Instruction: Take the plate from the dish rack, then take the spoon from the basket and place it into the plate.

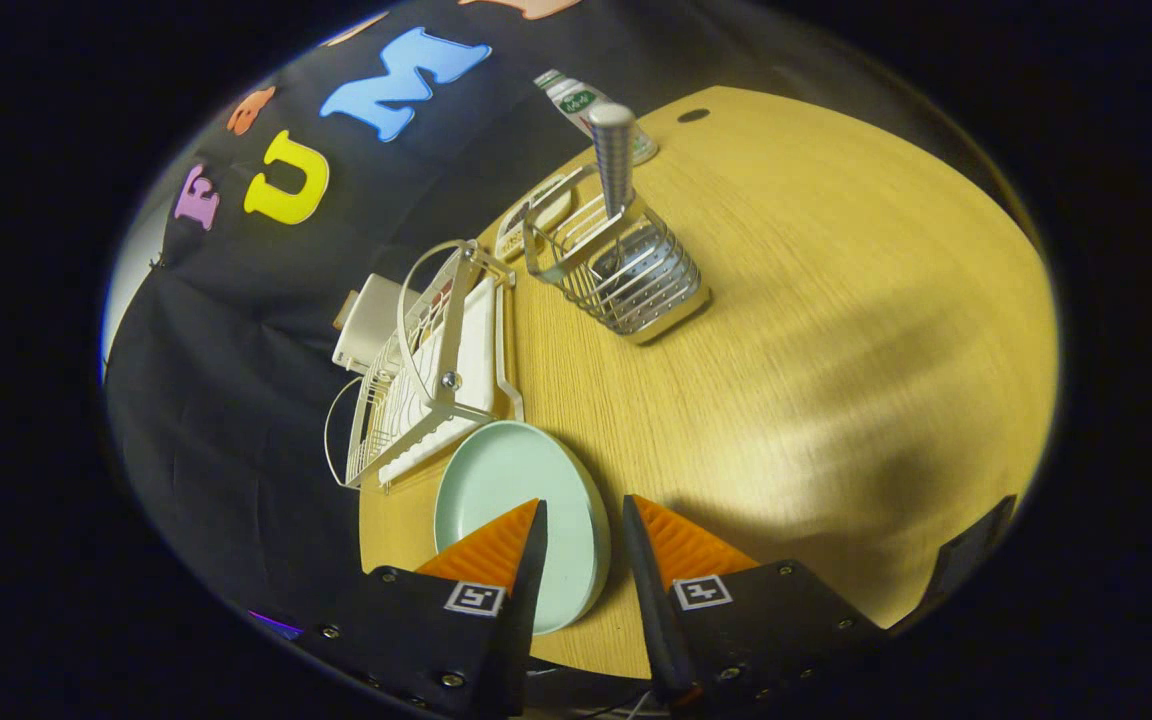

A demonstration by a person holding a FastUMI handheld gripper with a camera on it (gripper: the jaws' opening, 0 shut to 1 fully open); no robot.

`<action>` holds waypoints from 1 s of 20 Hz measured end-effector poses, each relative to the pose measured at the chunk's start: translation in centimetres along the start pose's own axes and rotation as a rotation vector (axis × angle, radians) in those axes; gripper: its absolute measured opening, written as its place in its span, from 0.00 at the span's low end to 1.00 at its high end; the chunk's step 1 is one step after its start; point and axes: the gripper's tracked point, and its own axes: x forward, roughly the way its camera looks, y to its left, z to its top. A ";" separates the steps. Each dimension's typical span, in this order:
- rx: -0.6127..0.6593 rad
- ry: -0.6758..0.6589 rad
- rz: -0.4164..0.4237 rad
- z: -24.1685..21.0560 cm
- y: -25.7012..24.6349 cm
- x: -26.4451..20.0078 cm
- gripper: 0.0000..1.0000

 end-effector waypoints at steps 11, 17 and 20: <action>-0.537 -0.523 -0.118 12.7 4.2 -9.5 0.47; -0.581 -0.681 -0.124 16.2 3.4 -9.7 0.83; -0.653 -0.796 -0.139 18.1 2.6 -9.2 0.83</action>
